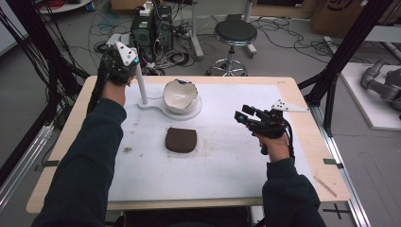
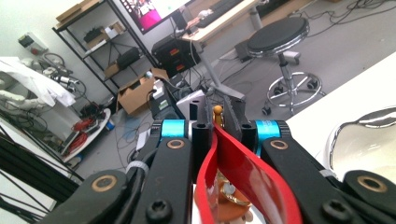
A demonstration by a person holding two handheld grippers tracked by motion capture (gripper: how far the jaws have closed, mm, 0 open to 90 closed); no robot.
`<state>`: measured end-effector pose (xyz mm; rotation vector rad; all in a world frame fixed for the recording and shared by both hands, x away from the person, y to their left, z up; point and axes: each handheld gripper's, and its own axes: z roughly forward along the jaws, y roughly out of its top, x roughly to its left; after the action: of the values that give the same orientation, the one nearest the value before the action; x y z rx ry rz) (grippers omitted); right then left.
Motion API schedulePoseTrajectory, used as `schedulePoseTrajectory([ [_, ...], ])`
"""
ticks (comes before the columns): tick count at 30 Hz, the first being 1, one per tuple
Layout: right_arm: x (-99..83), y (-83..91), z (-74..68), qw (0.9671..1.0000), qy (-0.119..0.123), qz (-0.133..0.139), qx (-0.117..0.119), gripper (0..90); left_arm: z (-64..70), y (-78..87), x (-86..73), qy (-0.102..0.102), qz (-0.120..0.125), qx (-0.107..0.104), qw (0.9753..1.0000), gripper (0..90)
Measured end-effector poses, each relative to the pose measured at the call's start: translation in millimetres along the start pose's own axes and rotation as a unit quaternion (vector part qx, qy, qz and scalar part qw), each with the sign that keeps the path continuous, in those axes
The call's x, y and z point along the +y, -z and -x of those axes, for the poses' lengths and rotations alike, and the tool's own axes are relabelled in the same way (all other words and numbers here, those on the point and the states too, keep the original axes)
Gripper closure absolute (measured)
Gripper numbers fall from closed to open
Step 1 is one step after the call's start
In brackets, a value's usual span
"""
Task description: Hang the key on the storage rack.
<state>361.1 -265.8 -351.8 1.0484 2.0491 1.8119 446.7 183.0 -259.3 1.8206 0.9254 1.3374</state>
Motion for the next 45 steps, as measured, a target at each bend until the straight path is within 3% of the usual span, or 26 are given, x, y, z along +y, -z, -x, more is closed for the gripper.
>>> schedulePoseTrajectory([
  [10,-0.1,0.2,0.6,1.0000,0.000,0.000,0.003,43.3,6.1,-3.9,-3.1,0.004,-0.003,-0.009,1.0000,81.0],
  [11,-0.1,0.4,0.6,1.0000,0.000,0.000,0.002,43.3,5.8,-3.3,-4.0,0.009,-0.001,-0.008,0.9999,80.4],
  [13,-0.2,1.0,0.6,1.0000,-0.001,0.000,0.003,43.3,3.3,-1.4,-6.4,0.028,0.007,-0.009,0.9995,69.3],
  [16,-0.6,1.2,1.1,1.0000,-0.002,-0.001,0.002,43.2,-2.8,4.7,-11.3,0.052,0.020,-0.005,0.9985,65.1],
  [18,-0.7,1.4,1.2,1.0000,-0.003,-0.001,0.002,43.2,-8.7,10.3,-15.0,0.070,0.031,0.002,0.9971,57.3],
  [21,-0.7,1.9,1.0,1.0000,-0.003,-0.001,0.002,43.2,-18.1,22.0,-22.0,0.096,0.052,0.010,0.9939,53.6],
  [27,-0.6,2.8,0.7,1.0000,-0.002,0.001,0.001,43.1,-31.8,50.0,-47.6,0.136,0.073,0.020,0.9878,47.9],
  [33,-0.6,4.2,1.0,1.0000,0.002,-0.002,-0.003,41.8,-30.0,78.5,-76.1,0.158,0.092,0.004,0.9831,44.2],
  [37,-0.6,3.7,0.4,1.0000,0.006,-0.005,-0.005,41.5,-26.8,91.6,-89.2,0.158,0.094,-0.008,0.9829,38.9],
  [41,-1.1,2.4,-1.3,0.9997,0.019,-0.014,-0.011,40.3,-21.0,100.3,-102.6,0.151,0.090,-0.012,0.9843,32.7],
  [43,-1.1,2.9,-1.4,0.9992,0.027,-0.018,-0.024,36.2,-17.5,102.4,-111.0,0.155,0.082,-0.018,0.9843,28.5],
  [45,-0.8,4.6,-0.7,0.9978,0.040,-0.025,-0.046,32.3,-14.4,103.6,-120.8,0.170,0.070,-0.033,0.9824,24.1],
])
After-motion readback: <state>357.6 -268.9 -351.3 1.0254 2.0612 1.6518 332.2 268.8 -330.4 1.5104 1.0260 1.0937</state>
